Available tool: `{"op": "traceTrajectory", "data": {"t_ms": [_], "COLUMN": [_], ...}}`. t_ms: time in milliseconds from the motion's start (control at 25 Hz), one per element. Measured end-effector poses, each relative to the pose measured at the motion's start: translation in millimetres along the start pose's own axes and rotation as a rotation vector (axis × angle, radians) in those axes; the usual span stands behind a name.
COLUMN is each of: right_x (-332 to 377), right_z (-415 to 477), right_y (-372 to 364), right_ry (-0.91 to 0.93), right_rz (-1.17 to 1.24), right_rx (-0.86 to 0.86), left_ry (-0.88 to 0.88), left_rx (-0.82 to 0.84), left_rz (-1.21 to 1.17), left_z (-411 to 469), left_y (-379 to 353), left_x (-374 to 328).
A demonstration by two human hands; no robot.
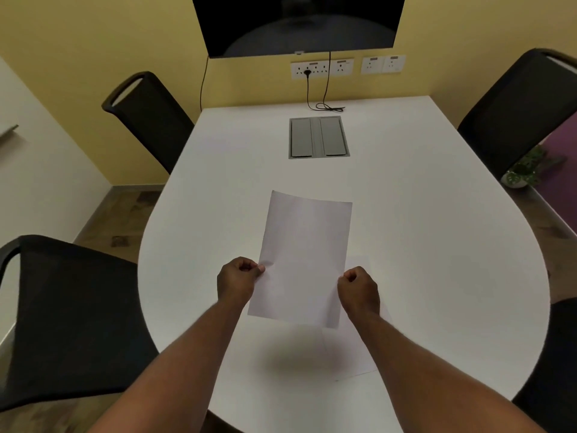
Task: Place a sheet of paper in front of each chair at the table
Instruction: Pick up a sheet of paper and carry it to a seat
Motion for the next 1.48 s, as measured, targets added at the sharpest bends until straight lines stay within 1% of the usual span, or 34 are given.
{"op": "traceTrajectory", "data": {"t_ms": [160, 280, 520, 680, 840, 1000, 1320, 1480], "right_x": [25, 41, 69, 88, 101, 110, 118, 111], "right_z": [-42, -77, -144, -183, -203, -200, -172, -163], "right_y": [-36, -72, -151, -180, -198, -219, -274, -301], "right_ry": [0.016, 0.003, -0.043, -0.066, -0.072, -0.077, -0.105, -0.155], "right_rz": [0.036, 0.052, 0.081, 0.112, 0.095, 0.103, 0.110, 0.106], "right_rx": [-0.037, -0.080, -0.191, -0.227, -0.237, -0.225, -0.117, -0.072], "left_ry": [-0.044, -0.061, -0.168, -0.211, -0.226, -0.230, -0.164, -0.130], "left_rx": [0.016, 0.068, 0.176, 0.234, 0.261, 0.260, 0.176, 0.186], "left_rz": [-0.006, -0.001, 0.082, 0.138, 0.154, 0.194, 0.271, 0.306], "left_z": [23, 45, 98, 118, 132, 150, 198, 220], "left_y": [54, 94, 177, 213, 233, 239, 254, 246], "left_x": [7, 19, 31, 30, 26, 27, 50, 66]}}
Point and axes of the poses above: each hand's wrist, its own z-axis towards the middle knuckle, its own y-axis out of the back of the hand, x = y × z, the point moved 5 cm from there along z, towards the middle knuckle, and after that the axes turned 3 degrees about -y, right-handed, at the moved point
